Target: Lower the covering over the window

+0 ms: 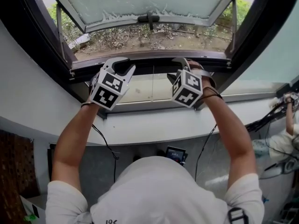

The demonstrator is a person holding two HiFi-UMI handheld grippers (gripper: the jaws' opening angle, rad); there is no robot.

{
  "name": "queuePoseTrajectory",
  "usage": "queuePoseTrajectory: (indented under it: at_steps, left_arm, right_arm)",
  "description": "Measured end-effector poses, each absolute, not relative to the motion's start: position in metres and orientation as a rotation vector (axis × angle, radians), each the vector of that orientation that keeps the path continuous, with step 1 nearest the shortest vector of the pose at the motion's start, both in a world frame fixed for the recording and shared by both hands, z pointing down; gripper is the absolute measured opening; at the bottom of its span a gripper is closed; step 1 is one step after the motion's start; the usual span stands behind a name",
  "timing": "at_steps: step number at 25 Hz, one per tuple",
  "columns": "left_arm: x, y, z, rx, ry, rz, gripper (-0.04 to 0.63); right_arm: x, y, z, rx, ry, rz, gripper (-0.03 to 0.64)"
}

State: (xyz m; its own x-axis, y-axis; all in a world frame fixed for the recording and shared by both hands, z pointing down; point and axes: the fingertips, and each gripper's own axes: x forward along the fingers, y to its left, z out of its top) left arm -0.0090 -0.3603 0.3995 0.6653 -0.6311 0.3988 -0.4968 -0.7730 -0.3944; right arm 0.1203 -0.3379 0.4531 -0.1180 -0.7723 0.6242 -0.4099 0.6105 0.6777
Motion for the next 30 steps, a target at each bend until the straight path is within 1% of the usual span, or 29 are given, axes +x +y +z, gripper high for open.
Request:
queuePoseTrajectory:
  at_steps: [3, 7, 14, 25, 30]
  left_arm:
    - [-0.012, -0.354, 0.383, -2.7, 0.959, -0.652, 0.089]
    - [-0.016, -0.34, 0.373, -2.795, 0.997, -0.523, 0.086]
    - [-0.02, -0.31, 0.366, -2.863, 1.042, -0.368, 0.081]
    - [-0.032, -0.266, 0.376, -2.981, 1.087, -0.169, 0.078]
    - [-0.035, -0.25, 0.395, -3.03, 1.078, -0.174, 0.077]
  right_arm:
    - [0.116, -0.331, 0.444, 1.04, -1.802, -0.371, 0.193]
    - [0.109, -0.319, 0.429, 1.142, -1.885, -0.331, 0.141]
    - [0.099, -0.294, 0.394, 1.346, -2.041, -0.282, 0.08]
    - [0.089, -0.26, 0.394, 1.504, -2.162, -0.115, 0.051]
    - [0.085, -0.244, 0.408, 1.528, -2.178, -0.056, 0.048]
